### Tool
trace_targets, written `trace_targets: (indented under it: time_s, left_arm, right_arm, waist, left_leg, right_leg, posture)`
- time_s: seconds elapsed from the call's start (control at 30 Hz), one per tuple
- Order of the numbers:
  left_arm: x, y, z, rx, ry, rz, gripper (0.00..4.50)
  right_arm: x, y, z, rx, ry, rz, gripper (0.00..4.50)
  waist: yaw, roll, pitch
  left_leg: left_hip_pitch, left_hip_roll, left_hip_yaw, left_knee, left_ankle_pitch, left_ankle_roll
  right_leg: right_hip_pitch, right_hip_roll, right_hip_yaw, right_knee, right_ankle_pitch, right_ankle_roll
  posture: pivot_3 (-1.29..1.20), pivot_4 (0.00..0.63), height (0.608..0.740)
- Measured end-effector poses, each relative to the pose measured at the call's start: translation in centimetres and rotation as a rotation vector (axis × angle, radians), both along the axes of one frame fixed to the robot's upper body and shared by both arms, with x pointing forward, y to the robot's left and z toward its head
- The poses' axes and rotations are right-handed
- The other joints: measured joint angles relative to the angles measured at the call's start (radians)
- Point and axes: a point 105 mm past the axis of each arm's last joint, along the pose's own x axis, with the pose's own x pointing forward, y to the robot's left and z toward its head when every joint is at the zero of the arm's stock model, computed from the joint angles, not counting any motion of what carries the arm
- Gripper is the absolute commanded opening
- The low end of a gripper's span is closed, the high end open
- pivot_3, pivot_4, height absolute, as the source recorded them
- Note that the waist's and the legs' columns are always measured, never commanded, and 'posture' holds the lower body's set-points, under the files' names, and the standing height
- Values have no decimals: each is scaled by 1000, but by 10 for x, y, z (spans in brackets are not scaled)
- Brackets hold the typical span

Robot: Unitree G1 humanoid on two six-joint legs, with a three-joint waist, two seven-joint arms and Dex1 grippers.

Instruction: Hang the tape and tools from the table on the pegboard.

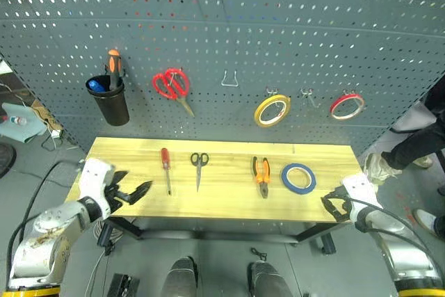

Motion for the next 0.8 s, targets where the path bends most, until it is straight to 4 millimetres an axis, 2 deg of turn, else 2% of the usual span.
trace_targets:
  time_s: [0.1, 0.17, 0.2, 0.27, 0.4, 0.53, 0.67, 0.8]
  left_arm:
    - [-1, -44, 25, -48, -45, -224, 4486]
    - [1, -73, 36, -91, -48, -386, 4486]
    - [0, -94, 44, -118, -66, -495, 4486]
    - [-4, -116, 48, -149, -63, -613, 4486]
    - [0, -126, 50, -205, -37, -689, 4486]
    - [1, -139, 60, -239, -36, -767, 4486]
    - [0, -138, 59, -236, -23, -778, 4486]
    - [-3, -131, 50, -234, 18, -762, 4486]
  right_arm:
    - [9, 14, 15, 17, 17, 124, 4500]
    - [20, 21, 23, 13, 37, 201, 4500]
    - [30, 29, 31, 20, 26, 241, 4500]
    - [39, 39, 37, 32, 28, 287, 4500]
    - [50, 43, 32, 55, 72, 290, 4500]
    - [69, 61, 27, 79, 106, 299, 4500]
    - [80, 49, 18, 43, 140, 244, 4500]
    - [80, 40, -3, 38, 203, 201, 4500]
  waist:
    - [4, 3, 36]
    - [5, 1, 65]
    - [5, -1, 78]
    - [3, -1, 88]
    - [7, -4, 112]
    - [8, -4, 128]
    - [10, -4, 138]
    - [10, -5, 147]
  left_leg:
    - [-6, -1, -1, 8, 0, 0]
    - [-10, -3, -3, 10, 0, 1]
    - [-17, -4, -4, 10, 3, 6]
    - [-24, -6, -5, 10, 12, 19]
    - [-35, -9, -12, 8, 10, 21]
    - [-35, -8, -15, 7, 6, 24]
    - [-35, -10, -15, 8, 4, 22]
    - [-35, -10, -15, 9, 4, 22]
  right_leg:
    - [-1, 0, 1, 0, 0, 0]
    - [-1, 1, 2, 0, 0, 0]
    - [-4, 1, 2, 0, 0, 1]
    - [-8, 1, 3, 1, 2, 4]
    - [-19, 3, 2, 14, 4, 14]
    - [-22, 4, 0, 19, 0, 11]
    - [-19, 3, -1, 17, -1, 13]
    - [-19, 3, -1, 17, -2, 15]
  posture:
    - [171, 338, 740]
    - [169, 349, 740]
    - [166, 358, 740]
    - [157, 369, 740]
    - [136, 379, 740]
    - [151, 380, 740]
    - [169, 382, 740]
    - [188, 382, 740]
